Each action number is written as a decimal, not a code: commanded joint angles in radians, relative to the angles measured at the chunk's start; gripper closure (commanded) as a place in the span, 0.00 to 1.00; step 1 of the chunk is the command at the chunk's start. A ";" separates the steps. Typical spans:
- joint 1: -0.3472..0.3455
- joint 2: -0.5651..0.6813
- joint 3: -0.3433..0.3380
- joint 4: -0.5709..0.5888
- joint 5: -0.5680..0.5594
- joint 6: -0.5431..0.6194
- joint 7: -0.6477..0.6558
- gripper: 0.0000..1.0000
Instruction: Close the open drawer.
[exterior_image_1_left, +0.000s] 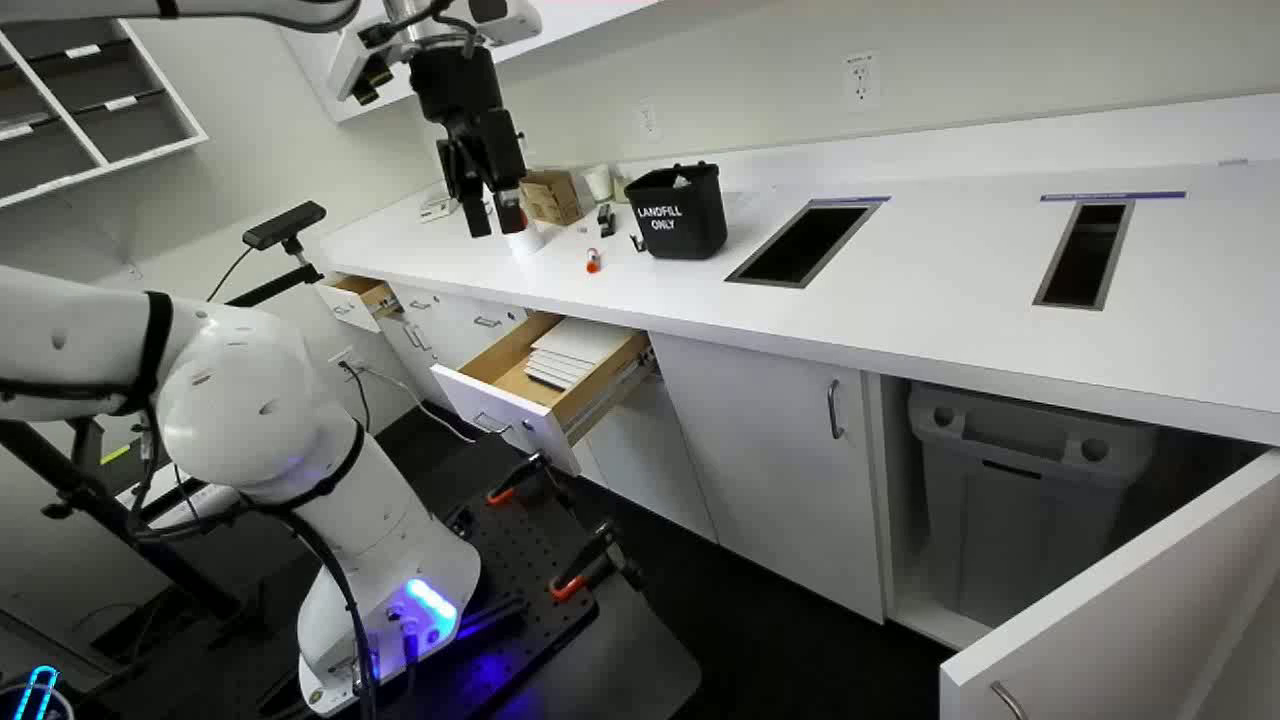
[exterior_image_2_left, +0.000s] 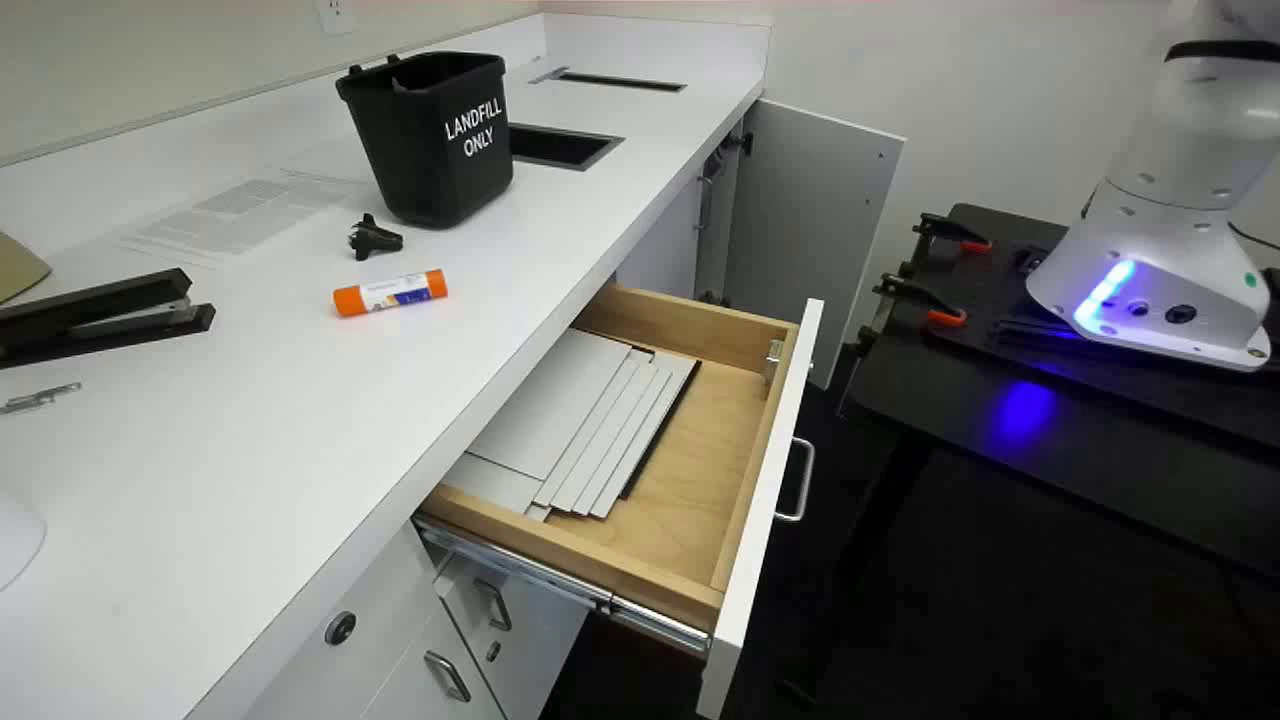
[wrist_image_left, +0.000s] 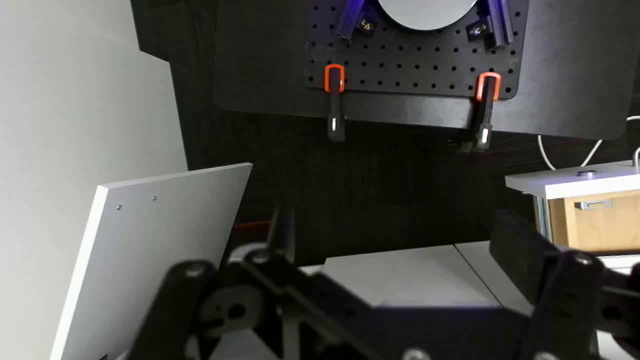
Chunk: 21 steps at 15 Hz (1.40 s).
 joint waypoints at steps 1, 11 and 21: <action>0.013 0.001 -0.009 0.002 -0.005 -0.003 0.007 0.00; 0.174 -0.028 0.142 -0.039 0.020 0.042 -0.006 0.00; 0.518 0.152 0.471 -0.081 0.077 0.354 -0.041 0.00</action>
